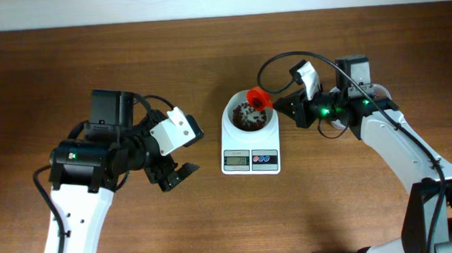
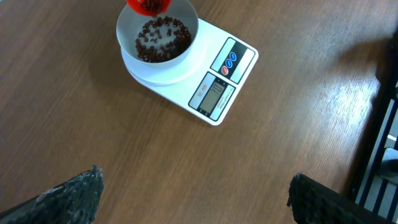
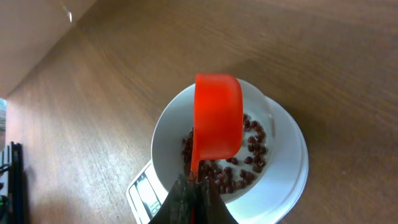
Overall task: Scoop and weigh 50g on scale
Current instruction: 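Carry the filled scoop to the white bowl and pour beans in, then move the empty orange scoop with the right gripper back over the bean tub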
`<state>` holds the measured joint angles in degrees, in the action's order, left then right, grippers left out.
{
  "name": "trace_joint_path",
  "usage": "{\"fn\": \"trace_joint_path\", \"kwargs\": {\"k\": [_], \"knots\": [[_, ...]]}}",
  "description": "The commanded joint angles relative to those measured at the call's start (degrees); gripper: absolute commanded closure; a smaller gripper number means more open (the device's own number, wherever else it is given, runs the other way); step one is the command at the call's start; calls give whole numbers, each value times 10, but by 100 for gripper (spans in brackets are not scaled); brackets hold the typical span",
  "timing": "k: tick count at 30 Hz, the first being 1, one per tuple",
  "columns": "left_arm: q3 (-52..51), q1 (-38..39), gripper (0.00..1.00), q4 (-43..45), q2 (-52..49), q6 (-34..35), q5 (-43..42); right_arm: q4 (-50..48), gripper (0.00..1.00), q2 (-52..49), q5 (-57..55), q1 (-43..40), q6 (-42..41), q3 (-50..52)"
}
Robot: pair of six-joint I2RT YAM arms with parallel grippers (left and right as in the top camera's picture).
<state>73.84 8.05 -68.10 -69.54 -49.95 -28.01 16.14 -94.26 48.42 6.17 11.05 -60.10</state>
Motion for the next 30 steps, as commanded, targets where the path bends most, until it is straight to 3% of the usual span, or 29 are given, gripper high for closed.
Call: {"fn": "trace_joint_path", "kwargs": {"k": [1,2,3,4,5,6,8,9,14,18,26,30], "knots": [[12,-2,1,0,2,-3,0,-3,96,0,-32,11,-13,-2],[12,-2,1,0,2,-3,0,-6,96,0,38,13,24,-2],[12,-2,1,0,2,-3,0,-5,96,0,-41,18,28,-2],[12,-2,1,0,2,-3,0,-2,96,0,59,23,45,-2],[12,-2,1,0,2,-3,0,-14,96,0,61,24,73,-3],[12,-2,1,0,2,-3,0,-19,96,0,-27,24,19,-3],[12,-2,1,0,2,-3,0,-21,96,4,127,24,59,-3],[12,-2,1,0,2,-3,0,-18,96,4,37,24,65,-3],[12,-2,1,0,2,-3,0,-24,96,20,-42,33,115,-4],[12,-2,1,0,2,-3,0,-5,96,74,-186,78,162,-3],[12,-2,1,0,2,-3,0,14,96,106,-243,102,162,-4],[12,-2,1,0,2,-3,0,54,96,252,-251,102,33,-4]]}}
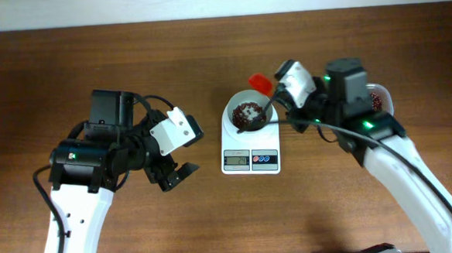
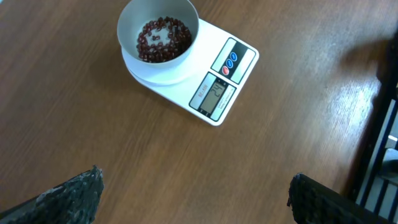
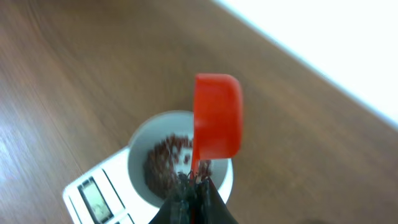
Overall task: Scoop and weigh 50g on scale
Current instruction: 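Move the empty orange scoop with the right gripper back over the bean tub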
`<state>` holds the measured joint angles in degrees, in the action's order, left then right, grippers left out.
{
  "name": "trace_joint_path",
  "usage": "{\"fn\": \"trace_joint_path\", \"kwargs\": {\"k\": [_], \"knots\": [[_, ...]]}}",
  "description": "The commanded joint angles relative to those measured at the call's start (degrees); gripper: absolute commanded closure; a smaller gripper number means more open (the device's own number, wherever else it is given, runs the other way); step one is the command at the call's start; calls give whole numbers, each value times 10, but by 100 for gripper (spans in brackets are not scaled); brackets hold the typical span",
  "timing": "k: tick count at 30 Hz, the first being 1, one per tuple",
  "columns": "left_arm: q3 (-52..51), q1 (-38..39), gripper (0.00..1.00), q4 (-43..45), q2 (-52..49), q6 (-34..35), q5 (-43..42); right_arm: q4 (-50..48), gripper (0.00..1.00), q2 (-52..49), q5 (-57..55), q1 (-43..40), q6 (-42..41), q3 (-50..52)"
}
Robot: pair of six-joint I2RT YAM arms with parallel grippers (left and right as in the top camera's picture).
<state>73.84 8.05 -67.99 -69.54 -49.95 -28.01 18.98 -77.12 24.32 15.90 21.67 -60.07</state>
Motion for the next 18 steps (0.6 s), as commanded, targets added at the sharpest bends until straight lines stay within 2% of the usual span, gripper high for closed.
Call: {"fn": "trace_joint_path", "kwargs": {"k": [1,3,5,7,8,10,15,18], "knots": [[12,-2,1,-1,2,-3,0,71,96,124,-23,4,-76,-4],[12,-2,1,-1,2,-3,0,221,96,224,-24,4,-78,-4],[12,-2,1,-1,2,-3,0,337,96,285,3,4,-151,-4],[12,-2,1,-1,2,-3,0,400,96,314,27,4,-180,-3],[12,-2,1,-1,2,-3,0,429,96,319,27,4,-223,-3],[12,-2,1,-1,2,-3,0,429,96,315,24,5,-257,1],[12,-2,1,-1,2,-3,0,422,96,236,-192,5,-466,2],[12,-2,1,-1,2,-3,0,413,96,167,-252,5,-466,2]]}}
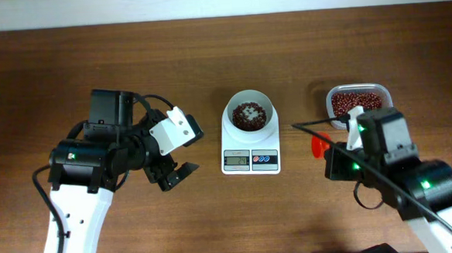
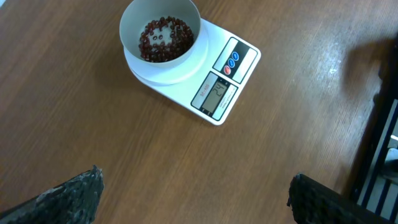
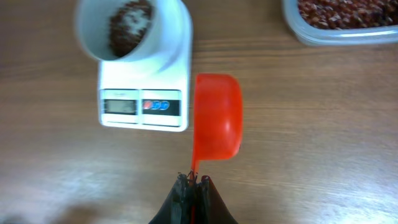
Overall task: Scoop and weigh 50g on scale
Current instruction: 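Move the empty orange scoop with the right gripper back over the bean tub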
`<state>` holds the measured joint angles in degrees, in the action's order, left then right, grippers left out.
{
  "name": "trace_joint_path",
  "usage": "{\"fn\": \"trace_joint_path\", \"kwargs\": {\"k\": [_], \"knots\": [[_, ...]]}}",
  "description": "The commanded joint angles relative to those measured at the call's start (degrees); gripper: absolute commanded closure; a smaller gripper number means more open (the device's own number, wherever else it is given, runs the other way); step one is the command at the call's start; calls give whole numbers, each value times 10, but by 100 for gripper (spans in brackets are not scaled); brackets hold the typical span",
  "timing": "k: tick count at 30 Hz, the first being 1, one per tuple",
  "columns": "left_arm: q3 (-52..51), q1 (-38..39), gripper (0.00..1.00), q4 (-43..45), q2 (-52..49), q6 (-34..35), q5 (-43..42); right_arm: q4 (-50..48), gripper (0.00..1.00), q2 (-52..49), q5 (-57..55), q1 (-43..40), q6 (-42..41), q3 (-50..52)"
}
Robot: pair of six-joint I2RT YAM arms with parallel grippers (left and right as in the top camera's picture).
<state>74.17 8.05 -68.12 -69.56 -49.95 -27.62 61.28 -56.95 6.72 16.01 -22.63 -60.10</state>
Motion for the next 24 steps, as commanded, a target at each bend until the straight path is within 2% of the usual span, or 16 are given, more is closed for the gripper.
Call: {"fn": "trace_joint_path", "kwargs": {"k": [1,4,7,11,13,15,18,21,24], "knots": [[8,-2,1,0,2,-3,-4,-40,96,-61,-100,4,-23,2],[8,-2,1,1,2,-3,-4,-144,96,-79,-100,4,-23,-20],[8,-2,1,0,2,-3,-4,-161,96,-80,-163,-4,-23,-115],[8,-2,1,0,2,-3,-4,-99,96,-109,-135,-93,-23,-158],[8,-2,1,0,2,-3,-4,-39,96,-166,-79,-124,3,-197],[8,-2,1,0,2,-3,-4,6,96,-230,-74,-123,45,-241],[8,-2,1,0,2,-3,-4,21,96,-324,-124,-123,64,-256],[8,-2,1,0,2,-3,-4,11,96,-358,-219,-127,63,-256],[8,-2,1,0,2,-3,-4,2,96,-374,-224,-165,64,-254]]}}
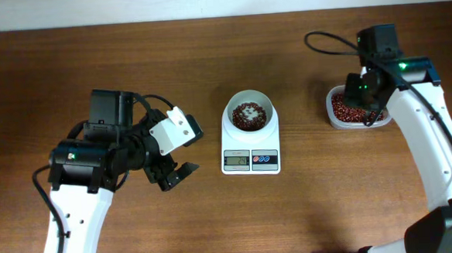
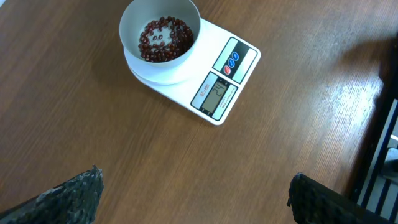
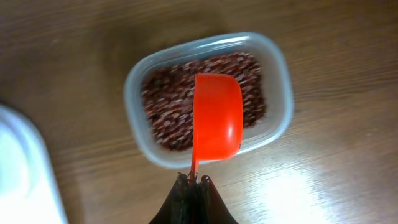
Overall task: Scoop and weigh 50g on scale
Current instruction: 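Move the empty orange scoop with the right gripper back over the bean tub, then dip the scoop into the red beans with the right gripper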
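Observation:
A white scale [image 1: 251,158] stands mid-table with a white bowl [image 1: 249,115] of red beans on it; both also show in the left wrist view, the scale [image 2: 219,87] and the bowl [image 2: 160,37]. My right gripper [image 3: 194,178] is shut on the handle of a red scoop [image 3: 217,116], which hangs over the clear tub of red beans [image 3: 163,106] at the right [image 1: 341,113]. The scoop itself is hidden in the overhead view. My left gripper [image 1: 174,174] stands open to the left of the scale, holding nothing.
Bare brown wood lies around the scale. The table's far edge meets a white wall along the top of the overhead view. The right arm's cable [image 1: 330,45] loops above the tub.
My right gripper has moved with the red scoop from in front of the scale's right side to above the bean tub. The left arm has not moved.
First the scoop was tipped over the white bowl on the scale. Then it was raised behind the bowl, the beans lying in the bowl. Then it hung right of the scale, near the front. Now it is over the bean tub. The left gripper stayed open.

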`<state>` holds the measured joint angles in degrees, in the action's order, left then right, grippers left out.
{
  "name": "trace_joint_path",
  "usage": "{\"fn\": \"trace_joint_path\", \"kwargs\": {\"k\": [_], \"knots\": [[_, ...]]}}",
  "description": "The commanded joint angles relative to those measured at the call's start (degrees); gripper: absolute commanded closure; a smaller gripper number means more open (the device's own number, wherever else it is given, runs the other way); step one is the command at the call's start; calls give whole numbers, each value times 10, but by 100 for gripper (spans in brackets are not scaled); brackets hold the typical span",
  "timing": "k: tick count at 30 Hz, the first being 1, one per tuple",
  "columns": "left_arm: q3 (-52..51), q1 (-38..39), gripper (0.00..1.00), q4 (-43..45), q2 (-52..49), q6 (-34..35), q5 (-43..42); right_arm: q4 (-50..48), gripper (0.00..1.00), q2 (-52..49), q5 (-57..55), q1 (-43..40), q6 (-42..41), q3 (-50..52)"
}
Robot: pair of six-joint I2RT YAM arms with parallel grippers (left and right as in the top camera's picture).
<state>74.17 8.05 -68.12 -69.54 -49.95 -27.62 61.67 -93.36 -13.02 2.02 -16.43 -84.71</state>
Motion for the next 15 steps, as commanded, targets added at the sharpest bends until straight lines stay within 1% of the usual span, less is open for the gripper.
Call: {"fn": "trace_joint_path", "kwargs": {"k": [1,4,5,7,15], "knots": [[8,-2,1,1,2,-3,-4,-3,96,-13,-27,-41,7,-7],[8,-2,1,0,2,-3,-4,-5,96,-19,-27,-61,77,-7],[8,-2,1,0,2,-3,-4,-6,96,-21,-27,-55,77,-7],[8,-2,1,0,2,-3,-4,4,96,-39,-27,-53,105,-5],[8,-2,1,0,2,-3,-4,-28,96,-106,-26,-50,104,-2]]}}
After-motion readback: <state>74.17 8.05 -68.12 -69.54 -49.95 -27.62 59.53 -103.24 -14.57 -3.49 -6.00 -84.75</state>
